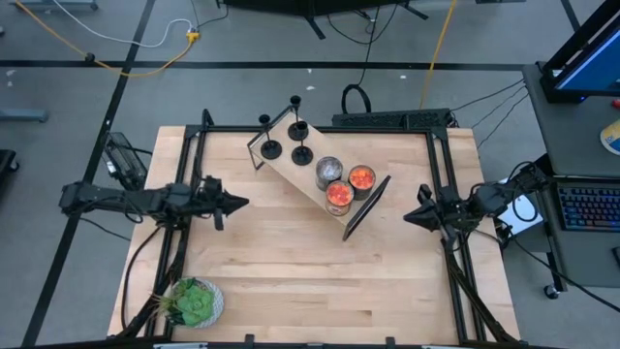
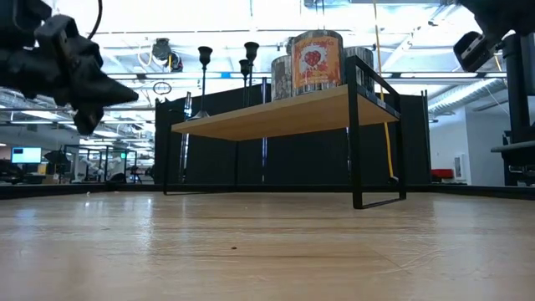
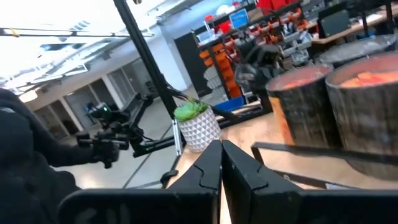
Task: Pick & Place candle stick holders
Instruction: Return to Home Position
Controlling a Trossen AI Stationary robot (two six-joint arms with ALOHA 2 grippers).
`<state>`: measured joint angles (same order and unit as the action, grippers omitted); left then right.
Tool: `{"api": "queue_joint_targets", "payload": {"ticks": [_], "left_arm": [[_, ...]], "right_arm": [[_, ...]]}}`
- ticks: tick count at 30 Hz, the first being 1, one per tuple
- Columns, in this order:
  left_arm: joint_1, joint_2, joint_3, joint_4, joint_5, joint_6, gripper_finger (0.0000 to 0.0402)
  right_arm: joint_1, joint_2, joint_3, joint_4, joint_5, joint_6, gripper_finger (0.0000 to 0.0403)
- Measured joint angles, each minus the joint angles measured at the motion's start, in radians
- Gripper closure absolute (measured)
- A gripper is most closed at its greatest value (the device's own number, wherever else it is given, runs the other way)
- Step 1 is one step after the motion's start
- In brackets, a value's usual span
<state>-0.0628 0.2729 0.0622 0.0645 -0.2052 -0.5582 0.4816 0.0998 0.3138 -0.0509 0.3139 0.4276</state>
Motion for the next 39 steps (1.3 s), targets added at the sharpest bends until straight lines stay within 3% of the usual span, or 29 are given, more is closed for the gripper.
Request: {"api": "queue_joint_targets", "payload": {"ticks": [9,17,23,30,39], "left_arm": [[0.124,0.000,-0.028,-0.032,0.159,0.182,0.0397],[0.210,0.000,-0.028,-0.024,0.316,0.210,0.0395],[0.228,0.000,-0.028,0.036,0.330,0.199,0.0399],[0.228,0.001,-0.028,0.033,0.305,0.161,0.0388],[0.226,0.003,-0.028,-0.092,0.286,0.057,0.0390]], "right_arm": [[0.000,-0.015,0.000,0.032,-0.055,-0.033,0.0403],[0.000,-0.038,0.000,0.040,-0.051,-0.125,0.0403],[0.000,-0.053,-0.111,0.198,0.001,-0.115,0.0403],[0.000,-0.069,-0.285,0.355,-0.028,-0.066,0.0403],[0.000,-0.074,-0.294,0.345,-0.106,-0.078,0.0403]]}}
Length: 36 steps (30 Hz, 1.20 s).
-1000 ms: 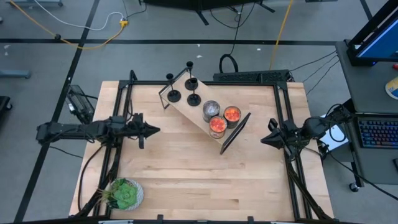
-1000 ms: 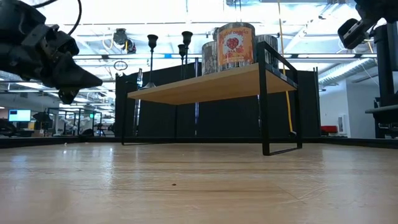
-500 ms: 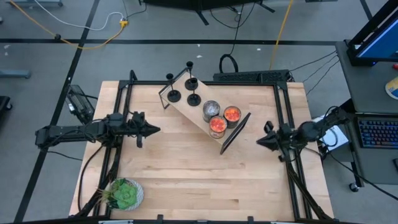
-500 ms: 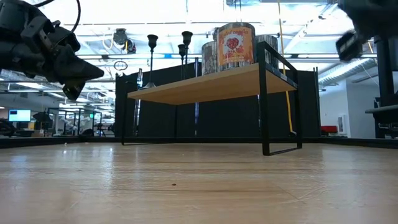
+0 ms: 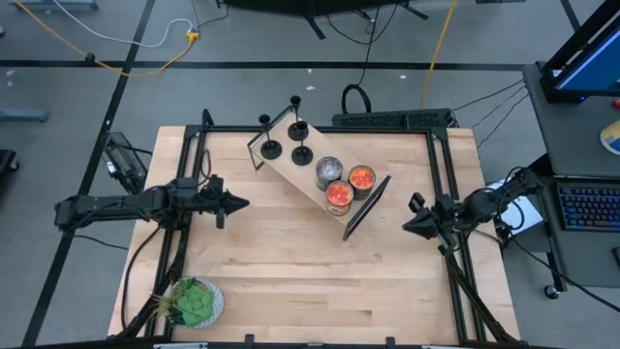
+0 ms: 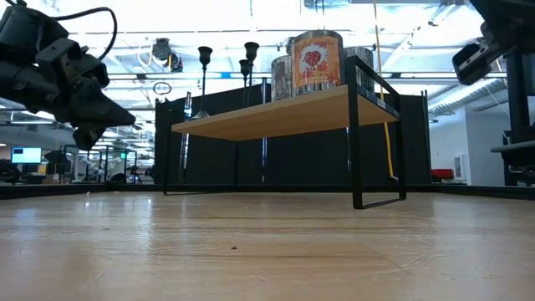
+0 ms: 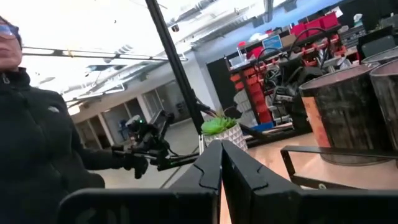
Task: Pick & Place candle stick holders
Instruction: Return to Home Position
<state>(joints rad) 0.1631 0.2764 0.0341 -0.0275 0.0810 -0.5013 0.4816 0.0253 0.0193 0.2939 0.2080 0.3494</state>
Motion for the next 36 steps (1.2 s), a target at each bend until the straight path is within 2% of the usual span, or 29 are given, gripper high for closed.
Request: {"api": "queue_joint_targets", "payload": {"ticks": [7,11,13,18,20,25,30,36], "left_arm": [[0.000,0.006,0.000,0.002,-0.003,-0.004,0.0377],[-0.001,0.007,0.000,0.000,-0.039,0.091,0.0376],[0.000,0.007,0.000,0.000,-0.069,0.138,0.0376],[0.000,0.007,0.000,0.000,-0.061,0.179,0.0376],[0.000,0.007,0.000,0.000,-0.028,0.198,0.0376],[-0.001,0.007,0.000,0.008,0.058,0.222,0.0376],[0.000,0.007,0.000,0.021,0.153,0.255,0.0376],[0.000,0.007,0.000,0.026,0.180,0.297,0.0376]], "right_arm": [[0.000,0.001,-0.001,0.016,0.002,-0.009,0.0403],[0.000,0.002,-0.002,0.007,0.007,-0.191,0.0403],[0.000,0.001,-0.002,-0.001,0.041,-0.225,0.0403],[-0.014,0.001,-0.003,-0.168,0.212,-0.081,0.0403],[-0.028,0.001,-0.003,-0.192,0.233,-0.040,0.0403],[-0.058,0.001,-0.003,-0.190,0.217,0.001,0.0403],[-0.103,0.001,-0.004,-0.219,0.074,0.112,0.0403],[-0.202,0.012,-0.004,-0.232,0.053,0.069,0.0403]]}}
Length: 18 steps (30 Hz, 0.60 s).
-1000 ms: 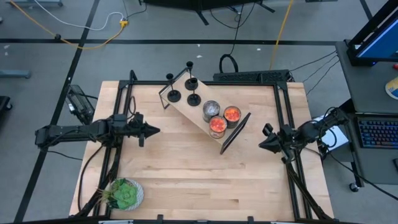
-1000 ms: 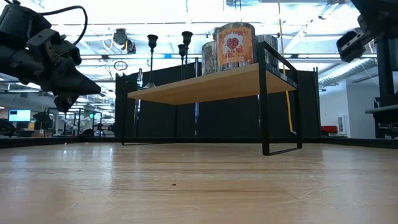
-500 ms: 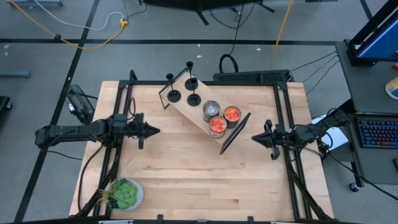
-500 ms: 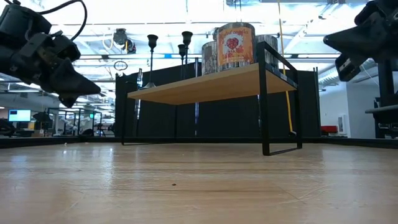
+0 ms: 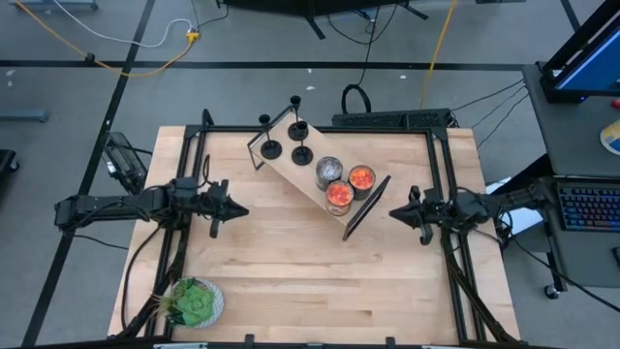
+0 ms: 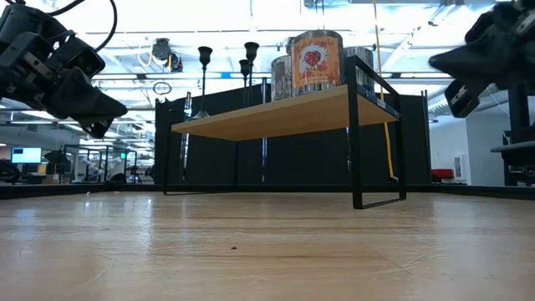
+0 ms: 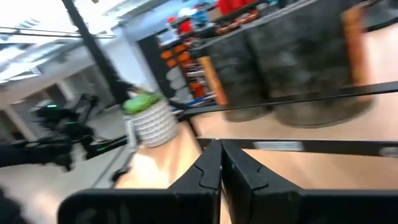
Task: Pick & Place candle stick holders
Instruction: Return to Home Position
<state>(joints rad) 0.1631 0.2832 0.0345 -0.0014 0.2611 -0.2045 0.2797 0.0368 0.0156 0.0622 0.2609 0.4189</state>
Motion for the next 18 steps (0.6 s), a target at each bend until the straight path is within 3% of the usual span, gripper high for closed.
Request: {"api": "queue_joint_targets", "payload": {"ticks": [3,8,13,18], "left_arm": [[0.000,0.000,0.000,0.026,0.005,0.001,0.0376],[0.000,0.000,0.000,0.049,0.040,0.013,0.0376],[0.000,0.000,0.000,0.047,0.048,0.041,0.0376],[0.000,0.000,0.000,0.060,-0.013,0.068,0.0376]], "right_arm": [[-0.065,0.015,0.000,-0.004,-0.010,-0.018,0.0403],[-0.161,0.049,0.000,-0.025,-0.131,-0.053,0.0403],[-0.222,0.070,0.000,-0.026,-0.146,-0.073,0.0403],[-0.246,0.070,0.000,-0.019,-0.239,-0.084,0.0403]]}}
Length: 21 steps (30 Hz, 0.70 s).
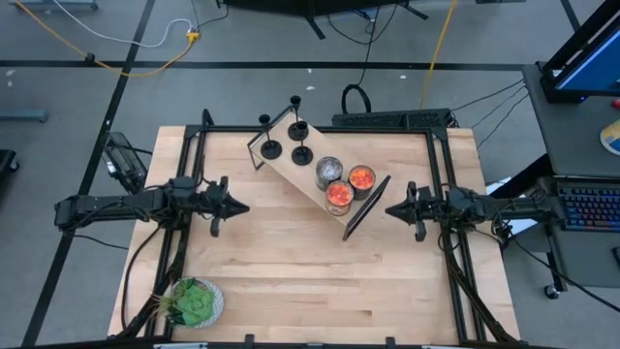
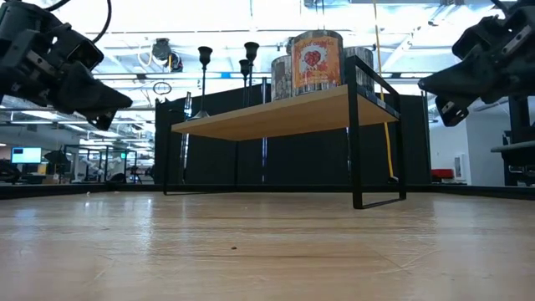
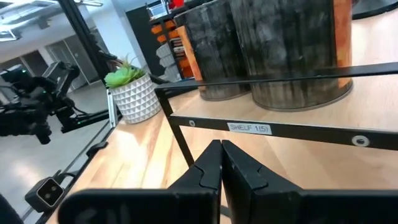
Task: Pick & Place candle stick holders
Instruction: Return to Home Position
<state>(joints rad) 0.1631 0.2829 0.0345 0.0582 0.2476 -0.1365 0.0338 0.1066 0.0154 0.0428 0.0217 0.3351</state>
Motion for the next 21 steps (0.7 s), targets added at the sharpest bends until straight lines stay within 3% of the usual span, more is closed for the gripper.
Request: {"api": "queue_joint_targets", "payload": {"ticks": [9,21], "left_arm": [[0.000,-0.013,0.001,0.196,-0.063,0.087,0.0376],[0.011,-0.164,0.001,0.018,-0.057,0.090,0.0376]], "right_arm": [[-0.003,0.000,0.000,0.035,0.003,-0.012,0.0403],[-0.002,0.000,0.000,0.053,0.000,-0.005,0.0403]]}}
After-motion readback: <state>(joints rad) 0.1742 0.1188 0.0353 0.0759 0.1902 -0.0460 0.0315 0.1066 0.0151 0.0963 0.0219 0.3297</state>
